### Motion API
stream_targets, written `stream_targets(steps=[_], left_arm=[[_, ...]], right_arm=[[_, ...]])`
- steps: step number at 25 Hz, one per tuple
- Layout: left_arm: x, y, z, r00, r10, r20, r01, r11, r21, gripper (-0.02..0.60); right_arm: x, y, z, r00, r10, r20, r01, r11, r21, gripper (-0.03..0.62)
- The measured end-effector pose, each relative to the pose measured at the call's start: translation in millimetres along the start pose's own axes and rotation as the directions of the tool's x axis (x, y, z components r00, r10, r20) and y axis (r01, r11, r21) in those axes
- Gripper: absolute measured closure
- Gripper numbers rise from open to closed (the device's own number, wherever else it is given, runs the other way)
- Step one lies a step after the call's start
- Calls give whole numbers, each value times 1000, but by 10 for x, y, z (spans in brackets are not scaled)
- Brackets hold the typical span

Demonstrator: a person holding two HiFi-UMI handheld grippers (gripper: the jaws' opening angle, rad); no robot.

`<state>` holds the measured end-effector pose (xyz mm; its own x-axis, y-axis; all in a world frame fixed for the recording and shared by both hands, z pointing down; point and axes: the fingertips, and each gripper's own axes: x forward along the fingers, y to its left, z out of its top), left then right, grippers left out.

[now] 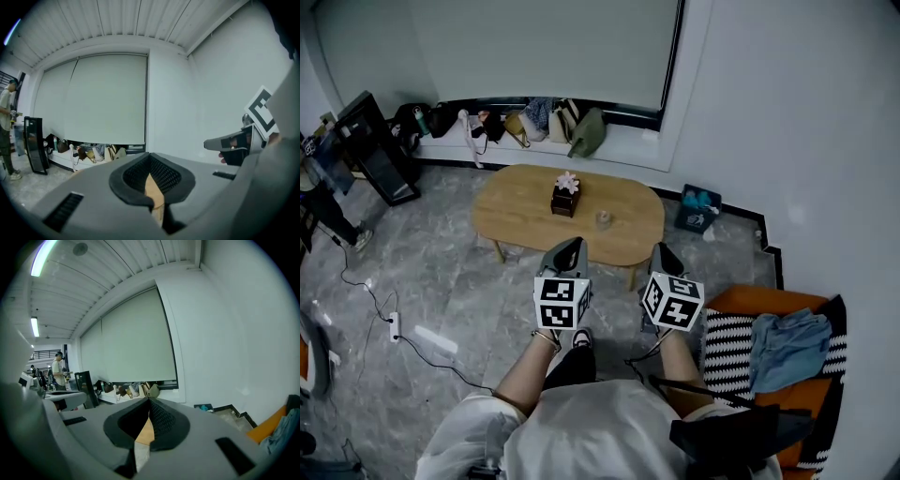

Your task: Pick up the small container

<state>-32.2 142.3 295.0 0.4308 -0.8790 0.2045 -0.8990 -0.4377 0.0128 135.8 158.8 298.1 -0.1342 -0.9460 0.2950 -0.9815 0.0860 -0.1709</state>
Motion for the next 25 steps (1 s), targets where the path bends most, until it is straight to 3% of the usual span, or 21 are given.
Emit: stream_targets(steps=[7,25], left_arm=[[532,58,0,1000,-21,3,21,1000,-15,574],[2150,785,481,998,-62,14,62,998,-15,574]], right_arm=[[391,-273,29,999,-39,-10,39,999,-2,570],[1910,-520,752,995,-95,-3,95,995,-18,570]])
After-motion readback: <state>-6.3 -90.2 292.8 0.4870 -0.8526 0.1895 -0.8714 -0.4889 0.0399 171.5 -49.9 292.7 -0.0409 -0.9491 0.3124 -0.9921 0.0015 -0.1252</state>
